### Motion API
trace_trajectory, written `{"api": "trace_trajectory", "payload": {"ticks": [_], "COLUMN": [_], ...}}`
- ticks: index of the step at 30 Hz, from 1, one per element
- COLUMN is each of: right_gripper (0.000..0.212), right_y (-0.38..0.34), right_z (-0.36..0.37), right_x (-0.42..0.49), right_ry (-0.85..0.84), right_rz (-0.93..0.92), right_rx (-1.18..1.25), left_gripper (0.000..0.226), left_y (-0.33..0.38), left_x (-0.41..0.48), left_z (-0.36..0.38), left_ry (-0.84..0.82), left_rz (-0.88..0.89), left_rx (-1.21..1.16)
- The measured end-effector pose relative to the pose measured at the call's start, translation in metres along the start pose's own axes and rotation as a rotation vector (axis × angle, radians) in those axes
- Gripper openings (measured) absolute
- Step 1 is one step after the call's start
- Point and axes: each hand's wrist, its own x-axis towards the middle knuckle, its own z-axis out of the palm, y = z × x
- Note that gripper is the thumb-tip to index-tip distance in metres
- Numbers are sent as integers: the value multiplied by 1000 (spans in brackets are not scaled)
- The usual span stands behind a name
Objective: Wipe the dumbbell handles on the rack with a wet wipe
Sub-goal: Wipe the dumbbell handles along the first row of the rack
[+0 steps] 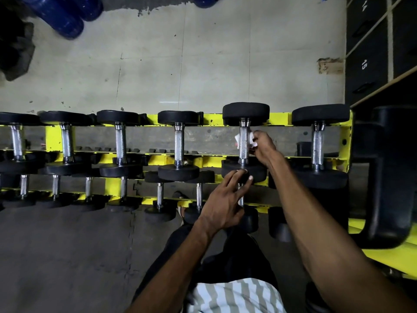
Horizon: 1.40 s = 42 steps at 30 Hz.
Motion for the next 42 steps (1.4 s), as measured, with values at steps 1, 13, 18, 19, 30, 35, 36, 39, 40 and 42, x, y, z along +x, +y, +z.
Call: {"api": "trace_trajectory", "payload": {"ticks": [1, 13, 18, 19, 30, 35, 36, 39, 40, 42], "right_gripper": [37, 18, 54, 57, 31, 26, 24, 18, 20, 23], "right_y": [5, 28, 23, 21, 26, 36, 35, 27, 24, 18], "right_z": [-1, -19, 5, 8, 1, -4, -7, -30, -44, -77], "right_x": [-2, -52, -60, -60, -70, -83, -87, -104, -109, -113], "right_ry": [-18, 132, 413, 431, 535, 559, 579, 687, 729, 805], "right_rz": [10, -216, -276, -283, -309, -355, -362, -416, -433, -443], "right_rx": [-40, -836, -978, -990, -869, -704, -663, -484, -433, -354], "left_gripper": [96, 98, 98, 98, 98, 98, 97, 93, 92, 93], "left_y": [0, -1, -3, -4, -12, -8, -6, 3, 7, 19], "left_x": [0, -2, -4, -4, -3, 0, 0, 1, 2, 6], "left_z": [0, 4, 6, 6, 5, 4, 4, 8, 11, 16], "left_ry": [1, 0, 9, 6, -11, -16, -3, 37, 47, 65], "left_rz": [-2, -11, -9, -7, 65, 73, 68, 23, 8, 2], "left_rx": [-3, -29, -60, -63, -16, 51, 50, 19, 8, 2]}}
